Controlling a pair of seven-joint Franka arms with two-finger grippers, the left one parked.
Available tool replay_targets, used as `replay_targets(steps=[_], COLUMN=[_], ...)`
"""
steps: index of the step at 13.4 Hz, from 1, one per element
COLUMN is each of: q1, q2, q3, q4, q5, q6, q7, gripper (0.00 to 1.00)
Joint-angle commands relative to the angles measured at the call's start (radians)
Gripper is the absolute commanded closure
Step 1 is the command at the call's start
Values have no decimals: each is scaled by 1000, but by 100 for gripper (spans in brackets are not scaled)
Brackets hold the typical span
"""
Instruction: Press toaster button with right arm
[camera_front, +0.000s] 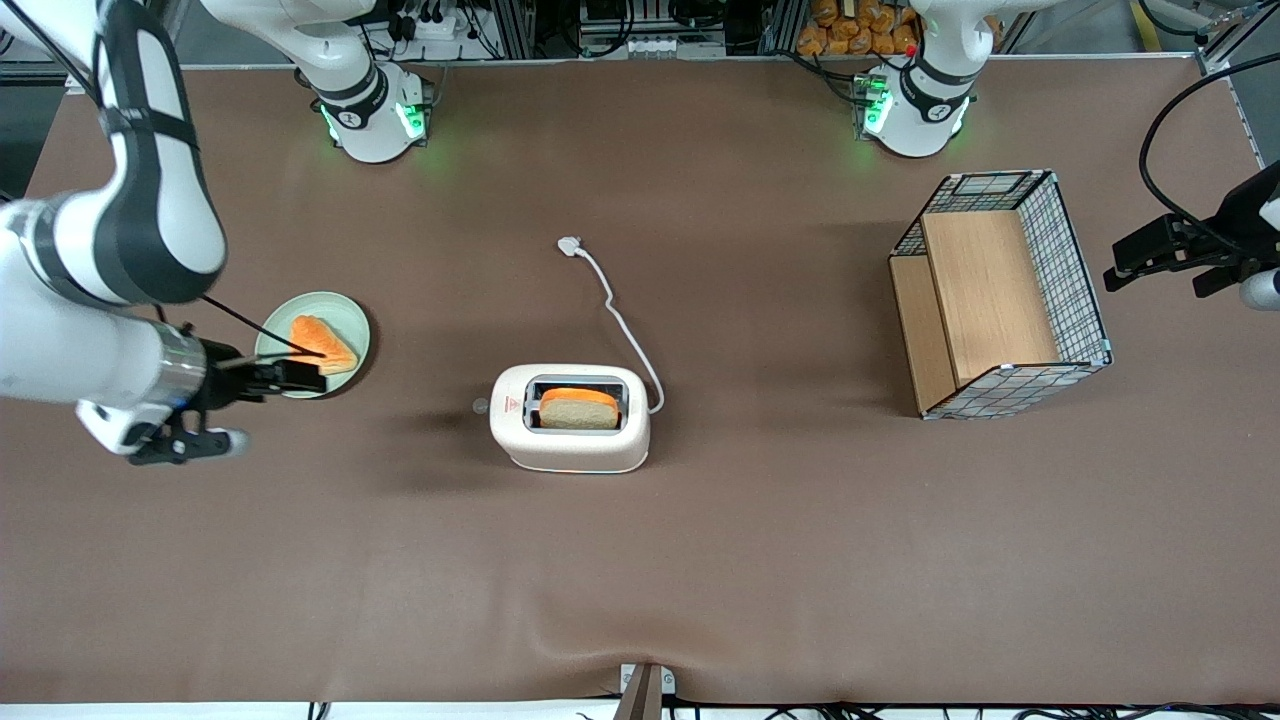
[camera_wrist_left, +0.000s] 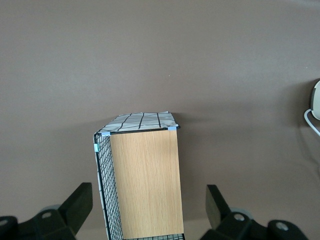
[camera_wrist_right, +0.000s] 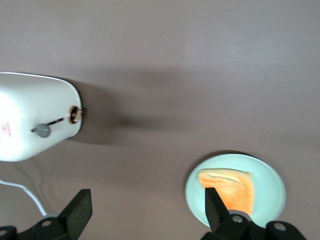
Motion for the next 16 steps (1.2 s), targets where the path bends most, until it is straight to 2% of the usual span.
replay_targets(steps=[1, 6, 11, 16], q1=[-70, -159, -165, -151], q2=[-99, -210, -294, -333], q3=[13, 13, 16, 25], q4=[-67, -58, -63, -56], q5=[-57, -106, -111, -125], q6=[-1, -84, -184, -222], q7=[-32, -66, 27, 61], gripper=[0, 0, 0, 0])
